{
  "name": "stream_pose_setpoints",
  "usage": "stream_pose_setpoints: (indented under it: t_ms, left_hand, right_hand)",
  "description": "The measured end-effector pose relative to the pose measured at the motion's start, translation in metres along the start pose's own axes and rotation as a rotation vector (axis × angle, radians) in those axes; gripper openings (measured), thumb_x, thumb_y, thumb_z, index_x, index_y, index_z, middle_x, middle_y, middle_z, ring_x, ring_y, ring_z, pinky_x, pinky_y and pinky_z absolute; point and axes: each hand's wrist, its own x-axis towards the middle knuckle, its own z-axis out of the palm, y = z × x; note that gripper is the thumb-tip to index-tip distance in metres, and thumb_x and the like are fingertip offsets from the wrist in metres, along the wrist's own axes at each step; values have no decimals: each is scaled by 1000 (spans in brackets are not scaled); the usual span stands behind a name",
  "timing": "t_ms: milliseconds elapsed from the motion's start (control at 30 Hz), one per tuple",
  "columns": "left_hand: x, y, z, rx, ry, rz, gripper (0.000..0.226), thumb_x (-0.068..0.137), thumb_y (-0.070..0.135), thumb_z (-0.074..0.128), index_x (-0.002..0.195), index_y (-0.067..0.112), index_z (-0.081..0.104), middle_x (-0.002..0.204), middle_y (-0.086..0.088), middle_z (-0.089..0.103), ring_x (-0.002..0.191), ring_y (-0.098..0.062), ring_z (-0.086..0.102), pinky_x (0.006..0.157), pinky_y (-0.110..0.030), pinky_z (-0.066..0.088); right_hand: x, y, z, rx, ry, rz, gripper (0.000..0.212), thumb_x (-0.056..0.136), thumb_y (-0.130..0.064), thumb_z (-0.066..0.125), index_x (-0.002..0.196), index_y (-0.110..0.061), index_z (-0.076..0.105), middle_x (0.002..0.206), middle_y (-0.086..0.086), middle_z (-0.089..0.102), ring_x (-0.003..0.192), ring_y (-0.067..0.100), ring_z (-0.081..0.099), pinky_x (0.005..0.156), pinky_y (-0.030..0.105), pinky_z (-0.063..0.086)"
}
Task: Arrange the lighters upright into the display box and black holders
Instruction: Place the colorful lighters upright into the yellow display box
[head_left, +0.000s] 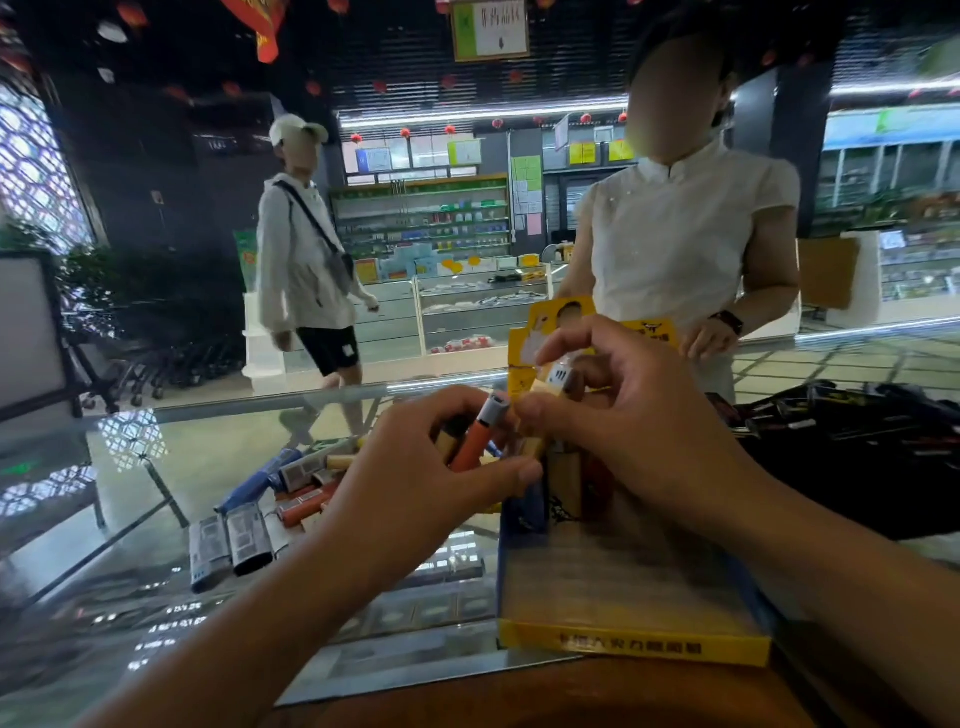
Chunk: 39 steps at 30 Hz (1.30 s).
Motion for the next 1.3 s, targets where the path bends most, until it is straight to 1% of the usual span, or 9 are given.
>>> stream_pose_setpoints:
  t_ms: [167, 367, 533, 700, 867, 967, 1067, 1133, 1300]
  left_hand:
    - [-2, 1, 0, -73, 12, -12, 16, 84, 18, 71, 78, 33, 69, 64, 9, 69, 56, -3, 64, 53, -13, 49]
    - [-1, -4, 2, -236, -34, -146, 17, 87, 12, 67, 77, 26, 70, 54, 3, 59, 48, -7, 54, 47, -16, 44]
    - [-1, -1, 2, -212, -52, -94, 16, 84, 18, 71, 77, 33, 72, 57, 3, 63, 48, -8, 56, 46, -16, 45]
    - [5, -8, -7, -215, 107, -60, 4, 84, 27, 70, 81, 30, 70, 71, -1, 70, 55, -18, 57, 51, -24, 50]
    - [7, -20, -6, 16, -33, -118, 10, 83, 31, 75, 79, 31, 66, 62, 10, 64, 53, 0, 56, 50, -15, 47]
    - [4, -25, -2, 92, -105, -163, 18, 79, 33, 79, 78, 22, 65, 64, 7, 62, 53, -1, 55, 53, -14, 48]
    - [3, -27, -1, 141, -141, -189, 20, 77, 35, 82, 84, 21, 68, 76, -4, 66, 56, -6, 57, 56, -19, 51]
    - [3, -28, 1, 134, -158, -190, 21, 79, 31, 81, 92, 18, 70, 78, -5, 65, 56, -5, 57, 55, -17, 51]
    - [3, -28, 0, 97, -191, -183, 17, 82, 29, 79, 86, 17, 68, 67, 0, 62, 56, -4, 56, 52, -15, 47]
  right_hand:
    - [5, 1, -6, 120, -65, 8, 38, 76, -36, 71, 110, -20, 65, 74, 4, 68, 70, 36, 66, 64, 34, 55]
    - [5, 8, -7, 105, -94, -11, 31, 82, -30, 72, 110, -21, 65, 80, -11, 61, 62, 13, 54, 60, 27, 48]
    - [3, 6, -9, 139, -141, -22, 18, 90, -16, 69, 106, -18, 61, 71, -17, 64, 51, 16, 45, 48, 24, 40]
    - [3, 3, -25, 150, -12, 13, 25, 90, -12, 68, 108, -24, 57, 97, 8, 68, 56, 5, 59, 49, 16, 43]
    - [-3, 6, -35, -92, -53, -66, 24, 85, -13, 75, 104, -15, 60, 91, 2, 67, 62, 0, 58, 57, 14, 46]
    - [-5, 12, -31, -224, -90, -93, 27, 82, -19, 78, 102, -17, 60, 88, -8, 64, 63, 16, 57, 58, 24, 49]
    - [-8, 13, -30, -361, -146, -149, 27, 81, -23, 80, 97, -20, 58, 83, -26, 61, 62, 9, 56, 54, 15, 42]
    - [-9, 13, -29, -395, -157, -170, 27, 81, -25, 79, 96, -20, 58, 75, -21, 62, 62, 4, 56, 55, 12, 40]
    - [-10, 18, -25, -443, -178, -231, 24, 81, -29, 79, 94, -19, 61, 92, 1, 69, 77, 14, 63, 68, 37, 49]
